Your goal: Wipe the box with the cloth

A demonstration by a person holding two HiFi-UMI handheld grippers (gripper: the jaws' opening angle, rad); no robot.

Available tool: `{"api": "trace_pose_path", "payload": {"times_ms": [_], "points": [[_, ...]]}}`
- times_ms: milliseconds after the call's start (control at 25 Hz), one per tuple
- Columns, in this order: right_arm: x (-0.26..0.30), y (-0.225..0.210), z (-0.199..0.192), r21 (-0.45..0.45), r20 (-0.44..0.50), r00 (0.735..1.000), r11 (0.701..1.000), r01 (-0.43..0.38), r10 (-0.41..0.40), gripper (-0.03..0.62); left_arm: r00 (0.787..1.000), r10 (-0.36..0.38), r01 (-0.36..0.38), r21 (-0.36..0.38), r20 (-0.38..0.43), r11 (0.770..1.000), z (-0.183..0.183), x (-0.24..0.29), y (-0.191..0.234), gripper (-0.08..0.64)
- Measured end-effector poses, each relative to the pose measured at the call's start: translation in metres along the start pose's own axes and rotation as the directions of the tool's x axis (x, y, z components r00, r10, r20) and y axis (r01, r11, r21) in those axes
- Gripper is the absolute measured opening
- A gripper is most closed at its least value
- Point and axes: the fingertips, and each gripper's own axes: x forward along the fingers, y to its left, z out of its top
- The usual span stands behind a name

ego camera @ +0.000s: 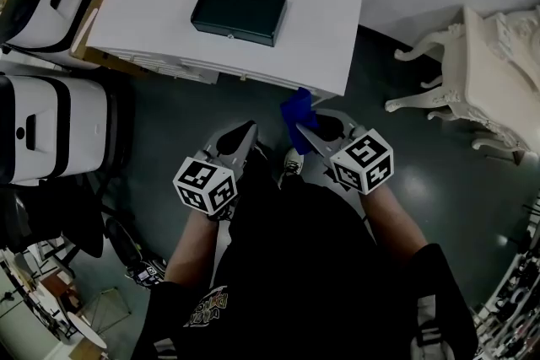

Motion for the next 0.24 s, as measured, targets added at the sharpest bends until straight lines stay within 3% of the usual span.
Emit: {"api": "trace_pose_path", "payload": {"times_ms": [240], "points": [[-0.009,0.018,0.009,-0.003,0.01,1.0,1.0,-0.018,0.018,0.097,1.0,0.011,-0.011,0.004,0.007,1.0,0.007,-0.02,-0.015,0.002]]}}
